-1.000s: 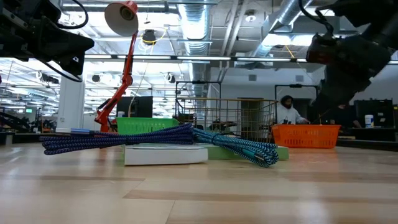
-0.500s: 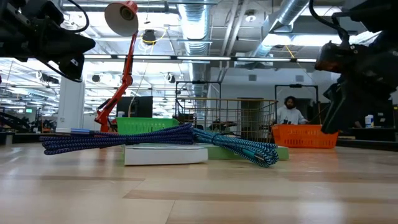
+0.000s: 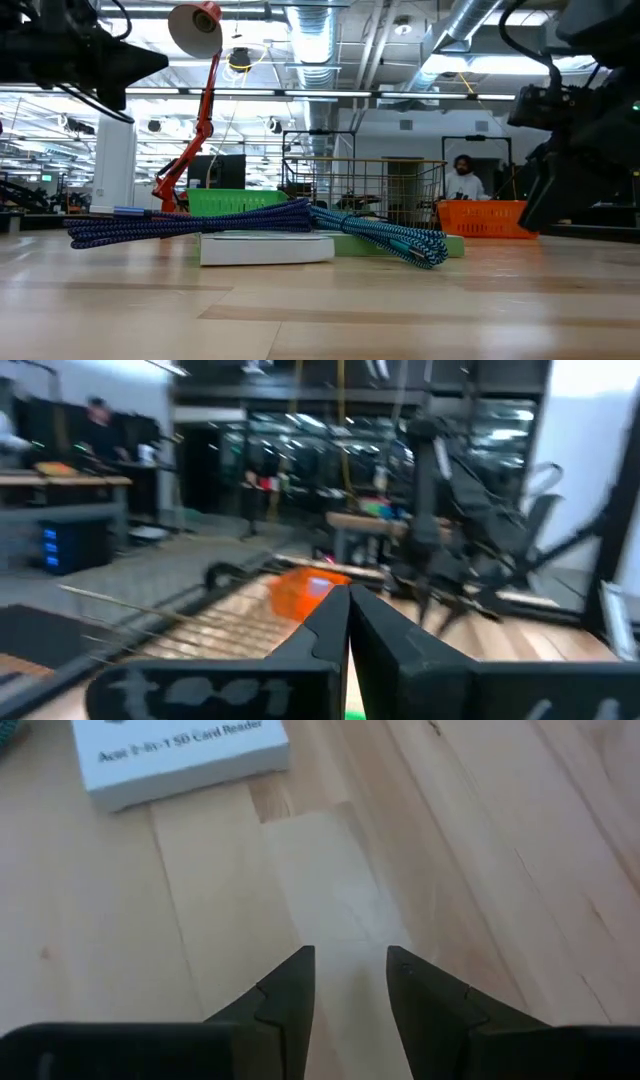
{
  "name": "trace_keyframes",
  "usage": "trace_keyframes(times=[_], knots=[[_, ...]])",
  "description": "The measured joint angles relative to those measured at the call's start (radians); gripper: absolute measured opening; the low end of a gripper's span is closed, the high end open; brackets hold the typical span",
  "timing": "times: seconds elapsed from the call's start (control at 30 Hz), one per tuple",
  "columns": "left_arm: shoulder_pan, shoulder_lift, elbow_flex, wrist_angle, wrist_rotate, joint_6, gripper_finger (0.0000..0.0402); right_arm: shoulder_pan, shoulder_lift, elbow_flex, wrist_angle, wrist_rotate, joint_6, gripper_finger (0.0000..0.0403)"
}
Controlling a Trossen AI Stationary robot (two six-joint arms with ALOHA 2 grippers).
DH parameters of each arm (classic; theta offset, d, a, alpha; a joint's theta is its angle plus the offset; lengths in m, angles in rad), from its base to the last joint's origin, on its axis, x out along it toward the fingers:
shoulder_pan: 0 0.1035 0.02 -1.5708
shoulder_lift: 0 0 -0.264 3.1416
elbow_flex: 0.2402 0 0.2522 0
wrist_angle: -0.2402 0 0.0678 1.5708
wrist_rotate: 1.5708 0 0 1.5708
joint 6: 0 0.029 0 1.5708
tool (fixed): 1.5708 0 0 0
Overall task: Pick and place items into bin
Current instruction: Put the blue charger cable into the wire basket
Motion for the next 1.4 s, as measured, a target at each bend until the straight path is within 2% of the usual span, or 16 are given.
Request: trace_keyframes(times=[0.23, 0.47, 0.67, 0.93, 1.3, 1.4], knots=[[0.000, 0.000, 0.000, 0.006, -0.015, -0.006, 0.0000, 0.000, 0.047, 0.000, -0.003, 0.053, 0.028, 0.0119], [-0.001, 0.000, 0.000, 0.007, -0.007, -0.248, 0.0004, 0.000, 0.084, 0.000, -0.001, 0.066, 0.036, 0.0119], [-0.004, 0.083, 0.000, 0.058, 0.073, -0.389, 0.0037, 0.000, 0.119, 0.003, 0.007, 0.075, 0.038, 0.0119], [-0.068, 0.392, 0.006, 0.313, 0.093, -0.498, 0.0085, 0.015, 0.125, 0.002, 0.005, 0.103, 0.054, 0.0119], [-0.189, 0.899, 0.264, 0.303, 0.093, -0.531, 0.0092, 0.098, 0.128, -0.001, -0.008, 0.147, 0.145, 0.0119], [-0.212, 1.008, 0.341, 0.225, 0.097, -0.533, 0.0092, 0.125, 0.128, -0.001, -0.005, 0.147, 0.193, 0.0119]])
